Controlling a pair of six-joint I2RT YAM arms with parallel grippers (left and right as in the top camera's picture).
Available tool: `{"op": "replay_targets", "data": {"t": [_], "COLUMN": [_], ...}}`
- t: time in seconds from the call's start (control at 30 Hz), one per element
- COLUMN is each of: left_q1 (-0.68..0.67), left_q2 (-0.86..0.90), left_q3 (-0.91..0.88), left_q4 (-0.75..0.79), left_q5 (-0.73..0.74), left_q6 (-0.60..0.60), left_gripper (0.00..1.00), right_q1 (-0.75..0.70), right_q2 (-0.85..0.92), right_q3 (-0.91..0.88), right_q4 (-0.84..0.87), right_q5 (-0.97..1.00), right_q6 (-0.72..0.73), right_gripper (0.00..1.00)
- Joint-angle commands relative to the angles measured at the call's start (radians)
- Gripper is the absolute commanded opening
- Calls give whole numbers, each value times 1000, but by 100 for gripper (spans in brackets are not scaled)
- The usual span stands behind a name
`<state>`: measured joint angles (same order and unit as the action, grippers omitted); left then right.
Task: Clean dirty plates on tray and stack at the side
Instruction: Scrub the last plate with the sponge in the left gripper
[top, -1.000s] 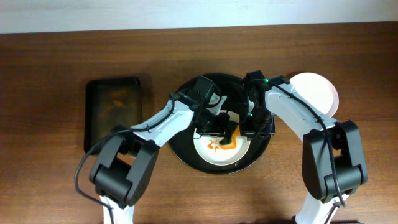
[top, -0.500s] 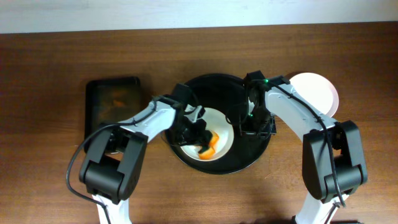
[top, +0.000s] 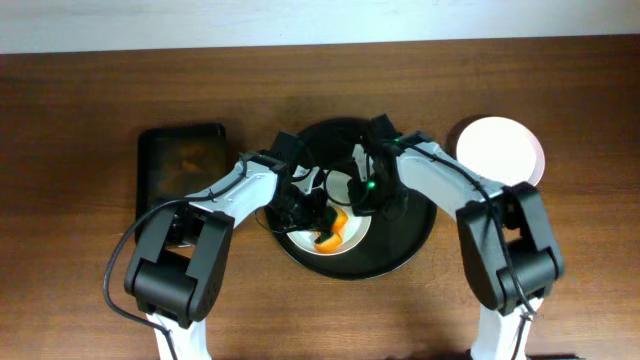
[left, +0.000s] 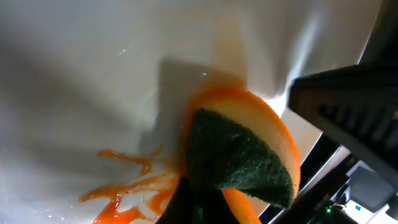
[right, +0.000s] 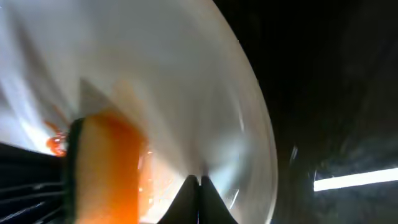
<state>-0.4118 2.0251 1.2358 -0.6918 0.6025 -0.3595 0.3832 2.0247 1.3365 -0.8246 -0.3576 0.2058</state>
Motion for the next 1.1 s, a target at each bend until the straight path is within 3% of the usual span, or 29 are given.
{"op": "replay_targets", "data": {"t": [0.0,0.1,0.3,0.53,0.67,0.83,0.93,1.07], "left_q1": [7,9,174,186,186,185,141,-29], "left_q2": [29,29,29,25,-74,-260,-257,-256], "left_q3": [-25,-25,-25,-3,92,93,79,37], "left_q4": [6,0,6,164,208,86,66,78], "left_q5": [-155,-201,-287,-233,-252,-294,-303,-561], "left_q6": [16,16,16,8,37,40,62,107], "left_gripper": [0,0,0,0,0,0,0,0], "right_q1": [9,3,-49,-50,-50,-50,-50,-50], "right_q2": [43,62,62,62,62,62,62,62], "right_q3": [-9,-12,-12,-12,-12,-12,-12,-12], "right_q4": [-17,-50,-93,-102,-104,-107,-107,-111], "right_q5": [61,112,134,134,134,134,134,133], "right_q6": [12,39,39,38,38,38,38,38], "right_gripper": [4,4,4,4,4,4,4,4]}}
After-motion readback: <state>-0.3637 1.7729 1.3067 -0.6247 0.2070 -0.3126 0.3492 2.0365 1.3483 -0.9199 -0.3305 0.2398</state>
